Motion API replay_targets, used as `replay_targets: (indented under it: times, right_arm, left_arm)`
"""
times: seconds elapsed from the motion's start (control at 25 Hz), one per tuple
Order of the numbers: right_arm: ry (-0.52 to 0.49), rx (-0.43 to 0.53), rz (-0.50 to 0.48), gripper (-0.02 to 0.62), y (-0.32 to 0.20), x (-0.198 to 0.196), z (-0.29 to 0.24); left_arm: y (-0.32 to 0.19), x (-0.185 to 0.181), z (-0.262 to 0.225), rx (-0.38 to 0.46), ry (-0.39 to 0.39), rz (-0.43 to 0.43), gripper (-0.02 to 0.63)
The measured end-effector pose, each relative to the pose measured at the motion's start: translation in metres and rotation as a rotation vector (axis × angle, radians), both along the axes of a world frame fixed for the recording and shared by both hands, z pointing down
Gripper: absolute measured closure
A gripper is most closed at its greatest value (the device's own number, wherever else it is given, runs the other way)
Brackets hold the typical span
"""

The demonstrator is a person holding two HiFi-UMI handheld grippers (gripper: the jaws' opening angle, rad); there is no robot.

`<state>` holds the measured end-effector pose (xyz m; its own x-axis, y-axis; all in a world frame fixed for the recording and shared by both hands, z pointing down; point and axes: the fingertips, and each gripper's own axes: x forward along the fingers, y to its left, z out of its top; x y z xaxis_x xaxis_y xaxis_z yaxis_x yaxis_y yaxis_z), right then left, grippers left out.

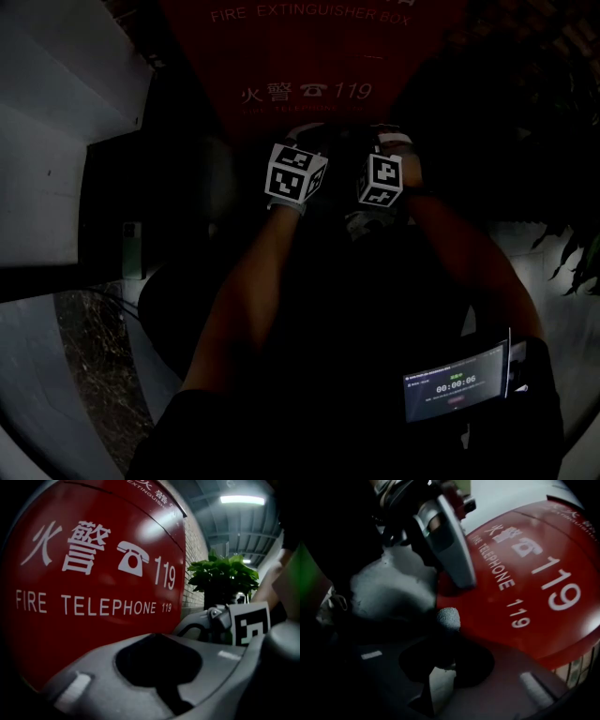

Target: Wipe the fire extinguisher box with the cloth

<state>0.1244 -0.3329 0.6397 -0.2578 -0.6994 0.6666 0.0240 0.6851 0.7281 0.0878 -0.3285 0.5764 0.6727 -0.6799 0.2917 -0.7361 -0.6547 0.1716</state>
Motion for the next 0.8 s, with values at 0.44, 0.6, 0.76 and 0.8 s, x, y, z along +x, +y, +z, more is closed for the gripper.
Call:
replay_targets:
  times: [0.44,0.6,0.76,0.8]
  right_arm:
    - [-0.122,0.033,-0.064,0.526,0.009,-0.022,-0.048]
    - [-0.180,0.189,-0.043,0.526,0.021,-0.031,-0.114]
    - [-0.282,0.343,-0.020,0.526,0.037,-0.032,-0.207]
    - [-0.311,0.375,-0.013,0.526,0.039,-0.032,-0.232]
  left_arm:
    - [0.003,-0.015,-0.028,0.017,0.041,-0.034,0.603]
    - [0.019,-0.013,-0.101,0.177,-0.006,0.048,0.603]
    - [0.033,-0.028,-0.192,0.323,-0.014,0.038,0.603]
    - [0.037,-0.034,-0.211,0.345,-0.014,0.020,0.603]
